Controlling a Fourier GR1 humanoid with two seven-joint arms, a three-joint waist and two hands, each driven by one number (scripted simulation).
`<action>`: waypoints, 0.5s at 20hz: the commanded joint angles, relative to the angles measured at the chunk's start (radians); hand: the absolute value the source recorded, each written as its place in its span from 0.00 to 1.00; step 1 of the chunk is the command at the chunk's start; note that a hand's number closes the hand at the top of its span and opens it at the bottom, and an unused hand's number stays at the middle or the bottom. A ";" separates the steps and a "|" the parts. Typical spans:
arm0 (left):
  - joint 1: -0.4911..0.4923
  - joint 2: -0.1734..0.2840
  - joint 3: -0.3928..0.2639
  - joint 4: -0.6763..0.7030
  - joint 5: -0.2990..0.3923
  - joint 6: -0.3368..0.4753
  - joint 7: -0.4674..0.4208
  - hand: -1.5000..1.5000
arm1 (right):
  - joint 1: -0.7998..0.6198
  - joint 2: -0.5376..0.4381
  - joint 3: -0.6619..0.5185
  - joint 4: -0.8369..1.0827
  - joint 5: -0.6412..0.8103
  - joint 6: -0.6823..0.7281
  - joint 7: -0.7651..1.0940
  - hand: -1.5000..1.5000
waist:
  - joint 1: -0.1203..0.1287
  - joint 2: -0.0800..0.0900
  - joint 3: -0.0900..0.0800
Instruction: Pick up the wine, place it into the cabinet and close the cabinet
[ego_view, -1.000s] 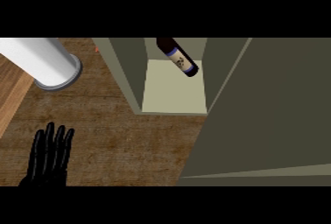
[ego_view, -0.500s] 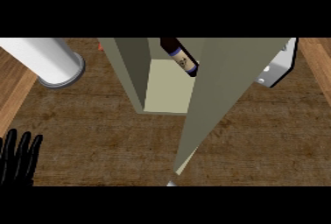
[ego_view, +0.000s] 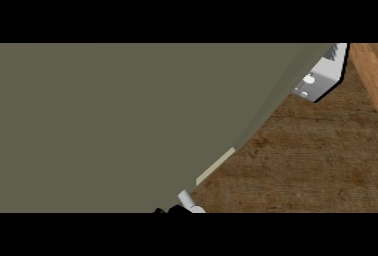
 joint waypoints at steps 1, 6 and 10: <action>0.023 0.039 0.072 -0.004 0.054 -0.072 0.007 0.00 | -0.234 0.044 -0.094 0.176 -0.113 -0.079 0.010 1.00 | 0.019 0.003 0.001; -0.004 0.046 0.117 0.037 0.088 -0.118 0.018 0.00 | -0.491 0.046 -0.169 0.448 -0.242 -0.098 -0.068 1.00 | 0.009 0.010 0.002; 0.010 0.079 0.188 0.038 0.142 -0.164 0.042 0.00 | -0.607 0.046 -0.187 0.669 -0.335 -0.086 -0.181 1.00 | 0.025 0.012 0.003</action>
